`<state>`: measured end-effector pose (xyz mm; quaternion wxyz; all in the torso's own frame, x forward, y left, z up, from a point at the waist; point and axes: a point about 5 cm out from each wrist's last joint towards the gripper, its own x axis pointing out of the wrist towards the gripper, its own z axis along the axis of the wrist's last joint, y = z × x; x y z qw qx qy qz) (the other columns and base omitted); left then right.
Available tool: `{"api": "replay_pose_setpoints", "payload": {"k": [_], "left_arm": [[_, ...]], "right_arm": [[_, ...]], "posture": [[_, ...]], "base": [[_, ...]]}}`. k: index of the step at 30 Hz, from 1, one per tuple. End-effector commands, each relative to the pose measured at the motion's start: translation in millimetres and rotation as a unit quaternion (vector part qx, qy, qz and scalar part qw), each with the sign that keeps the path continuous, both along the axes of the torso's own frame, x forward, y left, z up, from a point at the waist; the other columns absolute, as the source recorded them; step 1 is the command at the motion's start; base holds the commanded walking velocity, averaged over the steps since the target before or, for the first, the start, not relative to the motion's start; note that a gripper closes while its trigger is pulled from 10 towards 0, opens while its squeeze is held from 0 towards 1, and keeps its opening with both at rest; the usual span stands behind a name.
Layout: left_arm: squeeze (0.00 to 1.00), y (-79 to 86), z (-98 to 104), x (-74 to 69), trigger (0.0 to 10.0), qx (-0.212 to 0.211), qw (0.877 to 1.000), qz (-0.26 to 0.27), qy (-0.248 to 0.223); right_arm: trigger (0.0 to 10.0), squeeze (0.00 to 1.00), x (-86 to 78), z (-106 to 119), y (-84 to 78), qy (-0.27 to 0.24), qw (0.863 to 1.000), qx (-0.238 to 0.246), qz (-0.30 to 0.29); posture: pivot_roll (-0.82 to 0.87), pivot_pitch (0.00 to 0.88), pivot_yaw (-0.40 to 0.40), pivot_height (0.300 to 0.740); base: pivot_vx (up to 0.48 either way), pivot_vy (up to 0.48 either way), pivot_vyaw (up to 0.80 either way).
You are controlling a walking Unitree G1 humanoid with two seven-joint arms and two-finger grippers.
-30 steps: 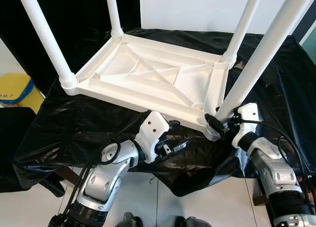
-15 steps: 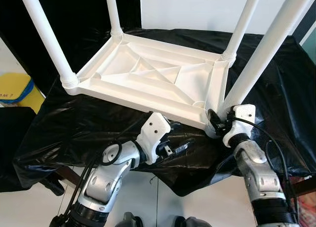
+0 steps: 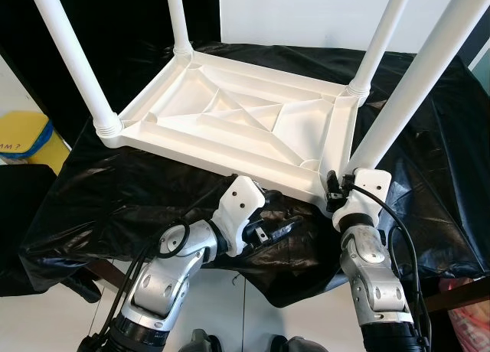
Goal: Building children table
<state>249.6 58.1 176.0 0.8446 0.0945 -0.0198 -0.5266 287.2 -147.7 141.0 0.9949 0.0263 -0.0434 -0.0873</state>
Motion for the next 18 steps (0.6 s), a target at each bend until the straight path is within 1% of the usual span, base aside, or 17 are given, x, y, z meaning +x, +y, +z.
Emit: {"api": "replay_pose_setpoints", "payload": {"k": [1, 5, 18], "left_arm": [[0.0, -1.0, -1.3, -0.4, 10.0, -0.001, 1.0, 0.021, -0.001], [0.0, 0.0, -0.3, -0.3, 10.0, 0.001, 1.0, 0.022, -0.003], [0.0, 2.0, -0.4, -1.4, 10.0, -0.002, 1.0, 0.031, -0.002]], "right_arm": [[10.0, 0.0, -5.8, -19.1, -0.7, 0.048, 0.999, -0.005, -0.005], [10.0, 0.0, -7.7, -18.8, 1.4, 0.048, 0.999, -0.003, -0.007], [10.0, 0.0, -8.3, -13.9, 1.4, 0.043, 0.999, -0.005, -0.018]], "posture": [[-0.01, 0.123, -0.048, 0.74], [0.0, 0.129, -0.047, 0.74], [0.01, 0.14, -0.059, 0.74]], "base": [[0.0, 0.0, 0.0], [0.0, 0.0, 0.0], [0.0, 0.0, 0.0]]}}
